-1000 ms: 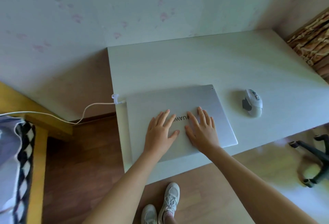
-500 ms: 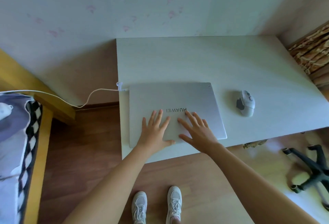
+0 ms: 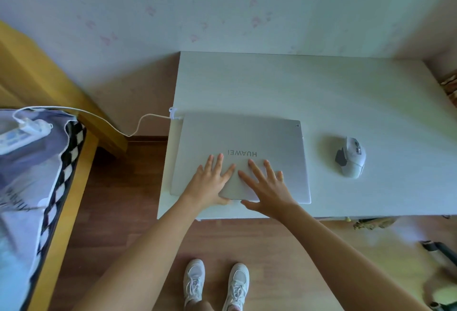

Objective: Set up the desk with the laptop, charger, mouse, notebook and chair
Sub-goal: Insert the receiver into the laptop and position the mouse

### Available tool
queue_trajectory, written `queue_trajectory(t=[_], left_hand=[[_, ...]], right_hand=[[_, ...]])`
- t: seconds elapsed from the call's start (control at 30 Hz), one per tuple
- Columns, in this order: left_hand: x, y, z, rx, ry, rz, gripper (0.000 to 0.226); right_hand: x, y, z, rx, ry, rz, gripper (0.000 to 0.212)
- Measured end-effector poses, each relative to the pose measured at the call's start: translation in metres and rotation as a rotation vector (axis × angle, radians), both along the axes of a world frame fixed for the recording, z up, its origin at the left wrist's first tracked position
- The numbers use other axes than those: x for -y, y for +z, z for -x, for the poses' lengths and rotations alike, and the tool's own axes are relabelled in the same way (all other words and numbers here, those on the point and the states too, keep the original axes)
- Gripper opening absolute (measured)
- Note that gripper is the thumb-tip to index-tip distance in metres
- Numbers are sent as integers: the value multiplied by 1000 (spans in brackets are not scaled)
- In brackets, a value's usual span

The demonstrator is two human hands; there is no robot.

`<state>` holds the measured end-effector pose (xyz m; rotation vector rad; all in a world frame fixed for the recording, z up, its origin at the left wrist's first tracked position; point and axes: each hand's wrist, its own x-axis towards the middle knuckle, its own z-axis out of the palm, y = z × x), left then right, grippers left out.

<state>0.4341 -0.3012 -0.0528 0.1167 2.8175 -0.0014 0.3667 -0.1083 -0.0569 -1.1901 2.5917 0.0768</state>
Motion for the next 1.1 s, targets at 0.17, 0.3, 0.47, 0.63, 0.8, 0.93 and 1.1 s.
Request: queue_trajectory(t=[0.17,0.3,0.47,0.63,0.8,0.93,1.1], left_hand=[[-6,5,3,51,25,63,105],[-9,-7,10,87,67,69,108],[-18,-6,23,107,97,47,111],[-26,-1,33,38,18,20,114],[-73,17,73,-103,-37,-116,90],[-117,19,105,-70,-50,-141,81],[-139,5,127,-10,-74,-123,77]], right_hand=[[-3,0,3,-5,9,6,85],[-9,4,8,-13,1,11,89],[-22,1,26,-17,41,26,89],[-50,11,44,-7,-110,161,68],[-111,25,88,-129,-537,290,55],[-151,27,123,-160,-747,171,53],[-160,19,143,-75,-815,114,55]])
